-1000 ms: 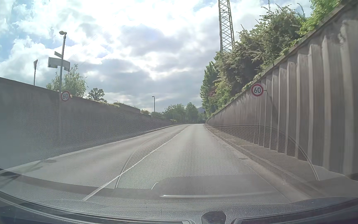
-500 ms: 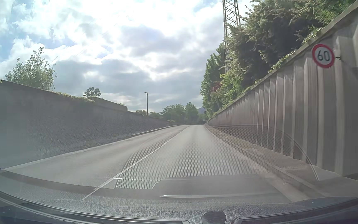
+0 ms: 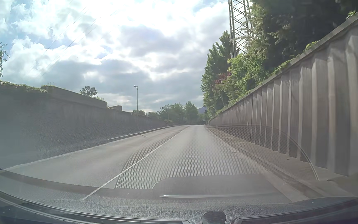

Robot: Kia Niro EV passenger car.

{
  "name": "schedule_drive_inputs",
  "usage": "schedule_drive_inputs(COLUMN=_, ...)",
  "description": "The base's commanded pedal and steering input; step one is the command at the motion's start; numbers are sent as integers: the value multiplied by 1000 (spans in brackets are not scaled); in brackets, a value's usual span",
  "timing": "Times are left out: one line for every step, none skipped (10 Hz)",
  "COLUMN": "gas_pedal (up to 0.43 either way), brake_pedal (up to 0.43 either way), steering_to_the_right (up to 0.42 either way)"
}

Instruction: Follow the waypoints while adhering to traffic rules and regulations

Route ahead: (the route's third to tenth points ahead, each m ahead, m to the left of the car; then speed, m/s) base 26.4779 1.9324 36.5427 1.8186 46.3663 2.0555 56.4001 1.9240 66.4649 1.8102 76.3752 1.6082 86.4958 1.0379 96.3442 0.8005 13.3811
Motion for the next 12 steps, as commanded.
schedule_drive_inputs(gas_pedal=138, brake_pedal=0, steering_to_the_right=-1)
schedule_drive_inputs(gas_pedal=138, brake_pedal=0, steering_to_the_right=-1)
schedule_drive_inputs(gas_pedal=138, brake_pedal=0, steering_to_the_right=-1)
schedule_drive_inputs(gas_pedal=138, brake_pedal=0, steering_to_the_right=-1)
schedule_drive_inputs(gas_pedal=138, brake_pedal=0, steering_to_the_right=0)
schedule_drive_inputs(gas_pedal=138, brake_pedal=0, steering_to_the_right=0)
schedule_drive_inputs(gas_pedal=138, brake_pedal=0, steering_to_the_right=0)
schedule_drive_inputs(gas_pedal=138, brake_pedal=0, steering_to_the_right=0)
schedule_drive_inputs(gas_pedal=150, brake_pedal=0, steering_to_the_right=1)
schedule_drive_inputs(gas_pedal=157, brake_pedal=0, steering_to_the_right=0)
schedule_drive_inputs(gas_pedal=157, brake_pedal=0, steering_to_the_right=1)
schedule_drive_inputs(gas_pedal=177, brake_pedal=0, steering_to_the_right=1)
